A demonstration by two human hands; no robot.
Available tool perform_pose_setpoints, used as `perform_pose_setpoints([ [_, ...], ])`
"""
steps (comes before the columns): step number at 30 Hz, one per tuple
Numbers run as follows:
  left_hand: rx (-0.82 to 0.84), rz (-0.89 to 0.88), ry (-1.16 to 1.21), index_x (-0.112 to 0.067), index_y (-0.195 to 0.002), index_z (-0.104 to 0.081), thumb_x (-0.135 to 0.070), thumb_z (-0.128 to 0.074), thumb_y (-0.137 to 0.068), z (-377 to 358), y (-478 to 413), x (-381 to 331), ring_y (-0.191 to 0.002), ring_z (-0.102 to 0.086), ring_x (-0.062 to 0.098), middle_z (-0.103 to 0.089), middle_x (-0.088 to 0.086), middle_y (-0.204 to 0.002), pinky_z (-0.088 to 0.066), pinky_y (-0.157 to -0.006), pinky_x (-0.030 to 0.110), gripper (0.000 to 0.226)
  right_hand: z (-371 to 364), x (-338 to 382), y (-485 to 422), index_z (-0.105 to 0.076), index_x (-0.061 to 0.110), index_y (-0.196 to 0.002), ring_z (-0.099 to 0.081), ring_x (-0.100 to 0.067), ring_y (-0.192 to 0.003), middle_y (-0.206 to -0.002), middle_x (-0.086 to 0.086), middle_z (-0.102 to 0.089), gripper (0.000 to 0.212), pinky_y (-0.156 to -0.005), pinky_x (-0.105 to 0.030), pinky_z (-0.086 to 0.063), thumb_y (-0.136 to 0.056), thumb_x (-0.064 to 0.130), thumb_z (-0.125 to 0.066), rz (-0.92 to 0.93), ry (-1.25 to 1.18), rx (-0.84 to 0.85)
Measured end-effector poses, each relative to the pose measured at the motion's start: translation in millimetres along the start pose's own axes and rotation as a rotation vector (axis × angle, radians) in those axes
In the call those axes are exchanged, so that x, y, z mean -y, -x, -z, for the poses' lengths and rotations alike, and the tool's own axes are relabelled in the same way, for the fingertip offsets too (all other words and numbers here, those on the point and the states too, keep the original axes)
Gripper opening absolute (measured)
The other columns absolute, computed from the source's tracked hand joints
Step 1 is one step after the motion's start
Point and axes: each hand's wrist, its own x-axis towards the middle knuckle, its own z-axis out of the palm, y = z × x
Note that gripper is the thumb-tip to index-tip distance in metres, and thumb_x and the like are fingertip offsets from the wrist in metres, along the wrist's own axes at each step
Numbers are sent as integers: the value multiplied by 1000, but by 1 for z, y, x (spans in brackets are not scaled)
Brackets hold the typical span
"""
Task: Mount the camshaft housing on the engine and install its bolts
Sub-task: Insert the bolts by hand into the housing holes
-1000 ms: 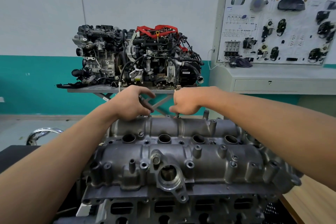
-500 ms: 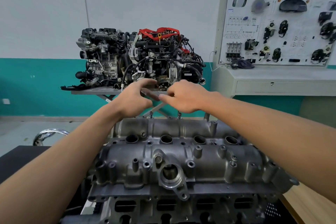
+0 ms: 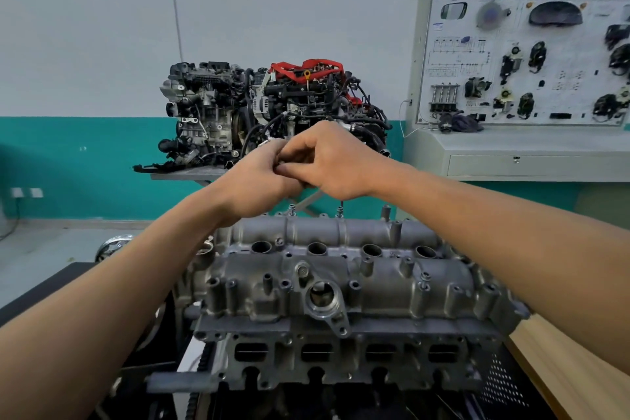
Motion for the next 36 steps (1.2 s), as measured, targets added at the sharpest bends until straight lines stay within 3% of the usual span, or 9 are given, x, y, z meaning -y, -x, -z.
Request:
perform_pose_setpoints([
  [3, -12, -29, -158, -10, -105, -68, 3, -69, -83, 16, 13, -4, -73, -70, 13, -76, -2, -83, -57, -68, 29, 25, 13, 10, 2, -78, 8, -90, -59, -5, -64, -76, -1, -72, 11, -65, -26, -51, -89, 16, -71, -46, 72, 41],
  [5, -24, -57, -230, -15, -104, -73, -5, -75, -84, 23, 23, -7, -79, -74, 6, -79, -5, -85, -59, -76, 23, 23, 18, 18, 6, -79, 10, -90, -52, -1, -55, -70, 1, -69, 12, -56, -19, -44, -89, 20, -72, -62, 115, 82],
  [9, -55, -56, -249, -17, -103, -74, -7, -80, -81, 23, 43, -12, -63, -72, 10, -77, -6, -72, -58, -65, 22, 25, 12, 34, 13, -78, 11, -88, -63, -22, -67, -77, -9, -73, 14, -66, -35, -54, -88, 24, -73, -66, 132, 131],
  [12, -87, -51, -198, -26, -120, -67, -8, -78, -83, 29, 62, -5, -62, -71, 23, -78, 1, -73, -60, -65, 31, 43, 14, 38, 22, -75, 12, -103, -67, -7, -66, -80, -1, -74, 24, -68, -28, -57, -83, 25, -79, -90, 73, 86],
  [15, -174, -2, -190, -34, -116, -70, -10, -77, -84, 40, 88, 17, -64, -73, 11, -78, -7, -76, -60, -65, 26, 41, 26, 32, 38, -67, 14, -114, -68, -1, -69, -80, 6, -72, 41, -74, -24, -58, -79, 28, -83, -121, 53, 35],
  [20, -292, 55, -206, -51, -94, -69, -8, -80, -81, 35, 115, 43, -72, -75, 6, -78, -12, -79, -60, -73, 23, 45, 31, 23, 63, -73, 18, -85, -66, -2, -68, -77, 6, -72, 17, -72, -27, -58, -77, 26, -84, -161, 125, 123],
  [23, -303, 63, -202, -47, -93, -71, -10, -80, -81, 31, 115, 47, -73, -74, 6, -78, -10, -77, -59, -72, 25, 40, 23, 22, 76, -73, 19, -80, -65, -1, -68, -74, 8, -71, 13, -70, -23, -57, -79, 28, -83, -143, 155, 116],
  [26, -285, 65, -221, -45, -92, -72, -10, -81, -81, 27, 115, 46, -64, -69, -2, -77, -13, -74, -51, -63, 12, 38, 15, 21, 88, -71, 23, -78, -64, -1, -68, -73, 10, -70, 11, -68, -20, -55, -81, 28, -81, -131, 144, 68],
  [36, -260, 63, -382, -24, -80, -82, -21, -84, -79, 15, 128, 51, -66, -69, -4, -74, -17, -67, -46, -56, 6, 3, -1, 12, 104, -77, 15, -81, -67, -7, -66, -73, 6, -72, 12, -72, -34, -58, -82, 26, -80, -203, 158, 73],
])
